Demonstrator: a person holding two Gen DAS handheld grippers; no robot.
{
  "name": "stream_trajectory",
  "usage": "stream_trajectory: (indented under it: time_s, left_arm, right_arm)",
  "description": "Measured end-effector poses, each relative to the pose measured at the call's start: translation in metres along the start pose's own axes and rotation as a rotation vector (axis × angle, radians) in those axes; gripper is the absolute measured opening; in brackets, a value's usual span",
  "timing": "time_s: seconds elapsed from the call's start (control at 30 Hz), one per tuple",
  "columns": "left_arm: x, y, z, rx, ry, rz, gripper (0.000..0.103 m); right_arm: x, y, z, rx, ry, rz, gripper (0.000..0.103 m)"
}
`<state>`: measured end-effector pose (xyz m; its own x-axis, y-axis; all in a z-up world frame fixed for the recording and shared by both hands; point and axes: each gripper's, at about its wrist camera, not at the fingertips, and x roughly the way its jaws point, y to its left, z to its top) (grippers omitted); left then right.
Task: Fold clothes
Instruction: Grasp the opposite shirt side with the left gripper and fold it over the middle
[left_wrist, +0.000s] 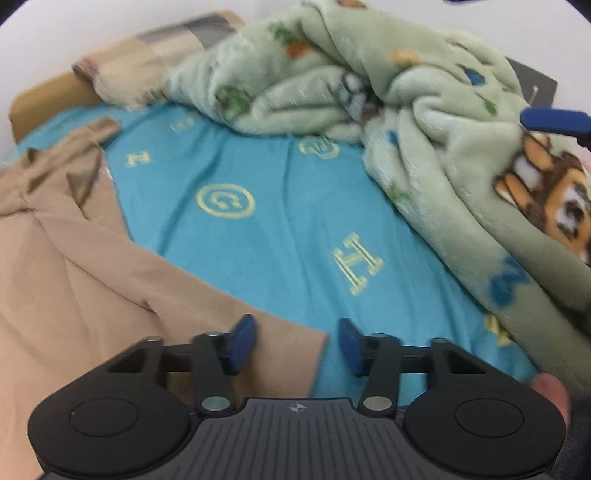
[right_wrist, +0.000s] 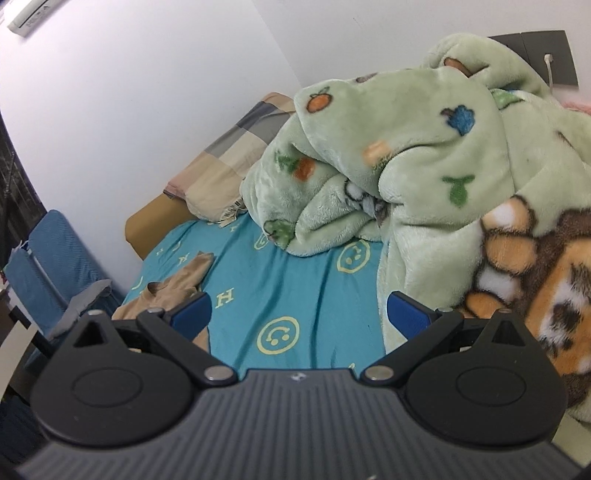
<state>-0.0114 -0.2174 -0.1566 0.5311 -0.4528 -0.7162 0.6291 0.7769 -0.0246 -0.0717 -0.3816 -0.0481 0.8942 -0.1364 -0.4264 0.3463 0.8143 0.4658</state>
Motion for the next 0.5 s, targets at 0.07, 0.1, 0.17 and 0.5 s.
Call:
stream_trajectory:
  time_s: [0.07,0.1,0.17,0.5]
  left_arm:
    - [-0.002,0.005,0.000,-0.021,-0.007,0.007,0.005]
    - [-0.006,0.008,0.000,-0.038,-0.012,0.010,0.000]
    - [-0.019,0.019,0.002,-0.091,-0.037,0.015,0.000]
    - [-0.177,0.090,0.002,-0.415,-0.218,0.018,0.000]
  right_arm:
    - [0.003,-0.001,-0.001,0.003,0.005,-0.007,0.103]
    - [0.004,-0.001,-0.001,0.002,0.007,-0.012,0.103]
    - [0.006,-0.001,-0.002,-0.004,0.009,-0.021,0.103]
    - [-0.001,0.025,-0.006,-0.144,-0.037,-0.052,0.103]
